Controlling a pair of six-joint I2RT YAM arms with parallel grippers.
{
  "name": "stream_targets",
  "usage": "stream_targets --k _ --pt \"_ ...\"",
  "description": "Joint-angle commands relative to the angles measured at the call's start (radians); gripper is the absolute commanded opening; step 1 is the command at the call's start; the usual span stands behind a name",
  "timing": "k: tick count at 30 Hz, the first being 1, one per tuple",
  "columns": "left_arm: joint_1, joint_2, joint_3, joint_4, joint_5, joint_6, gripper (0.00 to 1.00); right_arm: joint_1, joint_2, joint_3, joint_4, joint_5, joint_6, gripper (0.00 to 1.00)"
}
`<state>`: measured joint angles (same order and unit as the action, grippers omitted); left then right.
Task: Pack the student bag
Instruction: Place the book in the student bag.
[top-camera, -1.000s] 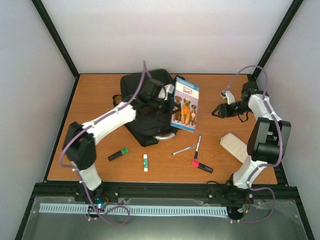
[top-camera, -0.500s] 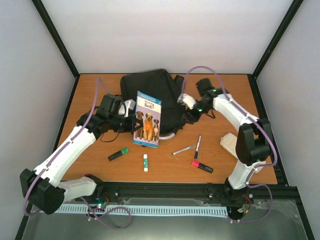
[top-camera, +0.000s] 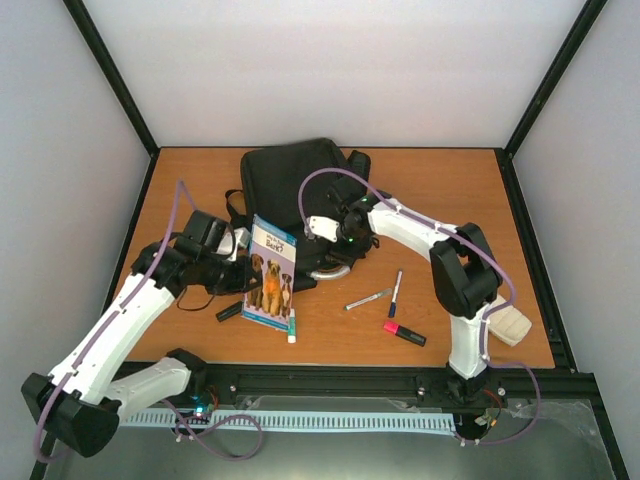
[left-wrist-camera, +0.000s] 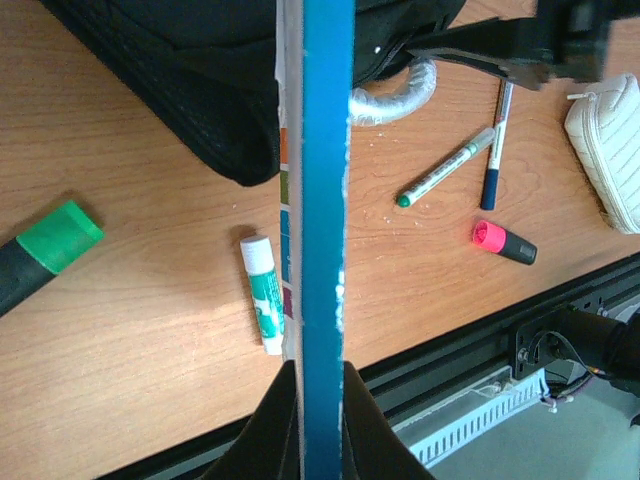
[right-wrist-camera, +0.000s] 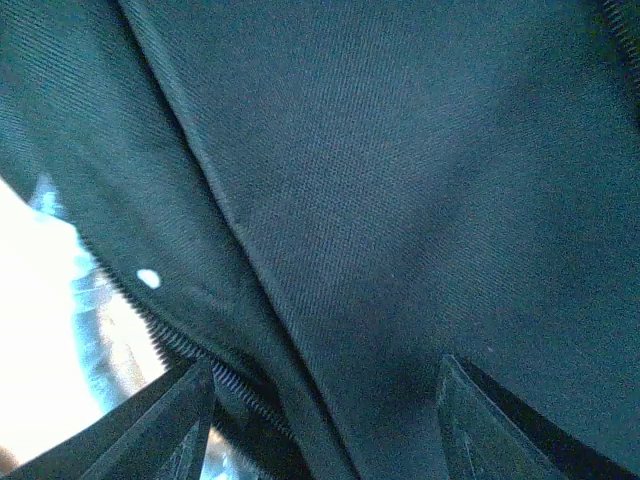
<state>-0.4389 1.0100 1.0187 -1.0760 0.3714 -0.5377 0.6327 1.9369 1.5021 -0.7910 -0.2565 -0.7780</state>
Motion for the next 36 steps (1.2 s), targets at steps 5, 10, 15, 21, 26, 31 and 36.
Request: stream_targets --k 5,10,15,21,26,31,36 --pt "0.009 -0.072 -0.042 -0.008 0.036 -0.004 0.01 0.023 0.085 0.038 0.083 0.125 -0.011 0.61" --pt "0.009 -0.066 -0.083 0.030 0.100 -0.008 0.01 0.021 0.079 0.026 0.110 0.170 -0.016 0.34" --pt "0.009 -0.102 -0.058 0.026 0.148 0.036 0.01 0.014 0.030 0.088 0.116 0.182 0.015 0.15" --pt "0.009 -0.134 -0.008 0.024 0.300 0.120 0.01 0.005 0.039 0.278 0.045 0.180 0.093 0.03" --pt "0.008 -0.127 -0.001 0.051 0.411 0.144 0.01 -0.004 0.109 0.484 -0.027 0.198 0.170 0.03" --pt "0.008 -0.109 -0.039 0.160 0.476 0.121 0.01 -0.031 0.168 0.667 -0.081 0.191 0.246 0.03" --pt "0.008 -0.039 -0.100 0.324 0.489 0.064 0.01 -0.036 0.168 0.727 -0.099 0.191 0.271 0.03"
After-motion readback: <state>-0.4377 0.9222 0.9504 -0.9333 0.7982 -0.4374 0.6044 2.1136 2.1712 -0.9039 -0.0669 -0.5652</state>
